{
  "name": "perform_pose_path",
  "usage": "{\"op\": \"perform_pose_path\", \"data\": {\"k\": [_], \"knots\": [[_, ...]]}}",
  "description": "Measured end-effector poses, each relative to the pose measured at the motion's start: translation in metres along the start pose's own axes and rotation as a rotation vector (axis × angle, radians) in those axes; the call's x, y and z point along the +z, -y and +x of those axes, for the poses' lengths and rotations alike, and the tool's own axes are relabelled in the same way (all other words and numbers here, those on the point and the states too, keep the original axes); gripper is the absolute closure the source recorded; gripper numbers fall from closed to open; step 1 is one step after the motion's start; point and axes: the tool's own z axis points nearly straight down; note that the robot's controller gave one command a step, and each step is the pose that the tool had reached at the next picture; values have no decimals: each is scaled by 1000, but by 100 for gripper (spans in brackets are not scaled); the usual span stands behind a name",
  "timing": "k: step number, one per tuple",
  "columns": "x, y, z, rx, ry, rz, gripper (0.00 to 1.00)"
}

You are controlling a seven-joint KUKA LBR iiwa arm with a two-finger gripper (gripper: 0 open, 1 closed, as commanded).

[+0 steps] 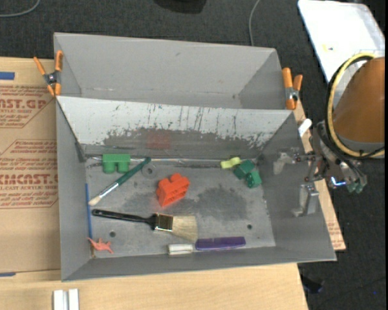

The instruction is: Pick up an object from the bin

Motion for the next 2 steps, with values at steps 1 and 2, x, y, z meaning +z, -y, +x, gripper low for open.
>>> {"op": "perform_pose_path", "data": {"k": [1, 2], "knots": [[24, -31, -5, 78, 1, -2, 0], [43, 15, 0, -11, 9, 3, 0]]}}
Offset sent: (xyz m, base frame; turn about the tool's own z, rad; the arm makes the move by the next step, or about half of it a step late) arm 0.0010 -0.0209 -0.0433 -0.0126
